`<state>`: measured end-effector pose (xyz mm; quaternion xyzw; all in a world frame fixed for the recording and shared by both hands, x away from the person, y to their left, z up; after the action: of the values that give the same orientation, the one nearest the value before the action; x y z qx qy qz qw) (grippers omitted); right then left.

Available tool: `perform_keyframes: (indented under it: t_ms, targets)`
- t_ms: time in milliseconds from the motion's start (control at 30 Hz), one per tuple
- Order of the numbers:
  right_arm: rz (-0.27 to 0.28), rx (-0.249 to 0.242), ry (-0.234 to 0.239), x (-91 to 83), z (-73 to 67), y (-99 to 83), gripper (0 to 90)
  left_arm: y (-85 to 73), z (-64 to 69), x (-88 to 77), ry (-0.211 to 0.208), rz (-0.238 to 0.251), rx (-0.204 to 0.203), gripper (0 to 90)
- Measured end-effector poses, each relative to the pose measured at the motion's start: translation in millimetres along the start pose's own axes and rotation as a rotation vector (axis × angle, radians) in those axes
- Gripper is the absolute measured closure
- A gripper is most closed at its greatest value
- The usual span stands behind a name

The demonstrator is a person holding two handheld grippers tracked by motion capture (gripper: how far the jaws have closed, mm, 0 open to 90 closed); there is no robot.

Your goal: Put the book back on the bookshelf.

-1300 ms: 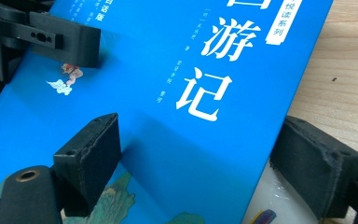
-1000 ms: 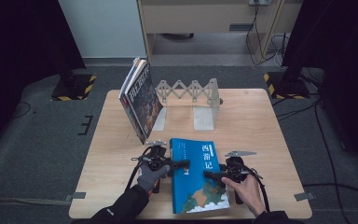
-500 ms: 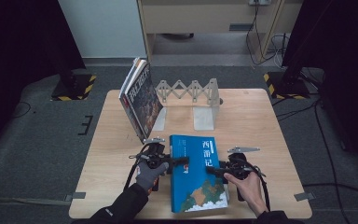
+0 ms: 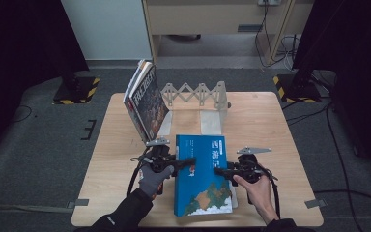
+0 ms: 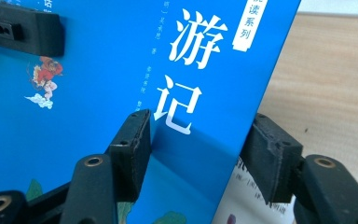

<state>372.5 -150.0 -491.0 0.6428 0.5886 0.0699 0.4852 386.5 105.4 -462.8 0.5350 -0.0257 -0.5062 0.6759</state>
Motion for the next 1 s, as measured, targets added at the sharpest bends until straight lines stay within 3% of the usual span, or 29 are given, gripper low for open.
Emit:
perform_keyframes:
  t_ms: [333, 533, 700, 800, 1000]
  targets:
    - [0.07, -0.067, -0.008, -2.6, -7.2, 18.7, 51.1, 17.1, 6.7, -16.8, -0.01, 0.085, 0.025, 60.6]
    - [0.084, -0.091, -0.003, -5.1, -7.0, 25.6, 51.7, 26.1, 16.4, -20.1, 0.007, 0.106, 0.082, 60.8]
    - [0.118, -0.131, -0.018, -10.5, -7.2, 34.7, 52.0, 34.3, 25.5, -22.7, 0.024, 0.156, 0.138, 60.8]
    - [0.147, -0.154, -0.023, -13.8, -8.2, 39.0, 52.7, 33.7, 25.9, -23.6, 0.02, 0.181, 0.152, 60.7]
    - [0.137, -0.193, -0.033, -9.3, -9.8, 33.2, 54.1, 20.5, 21.8, -27.2, 0.053, 0.179, 0.188, 60.2]
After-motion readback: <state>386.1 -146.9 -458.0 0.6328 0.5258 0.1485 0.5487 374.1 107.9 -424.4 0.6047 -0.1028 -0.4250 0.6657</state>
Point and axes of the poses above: each handheld gripper's, and its own axes: x roughly forward along the jaws, y roughly out of its top, z roughly to its right, the point moved 3 cm from there along x, roughly forward along the jaws, and after that the axes turned 12 degrees about y, right-handed, at the moved point
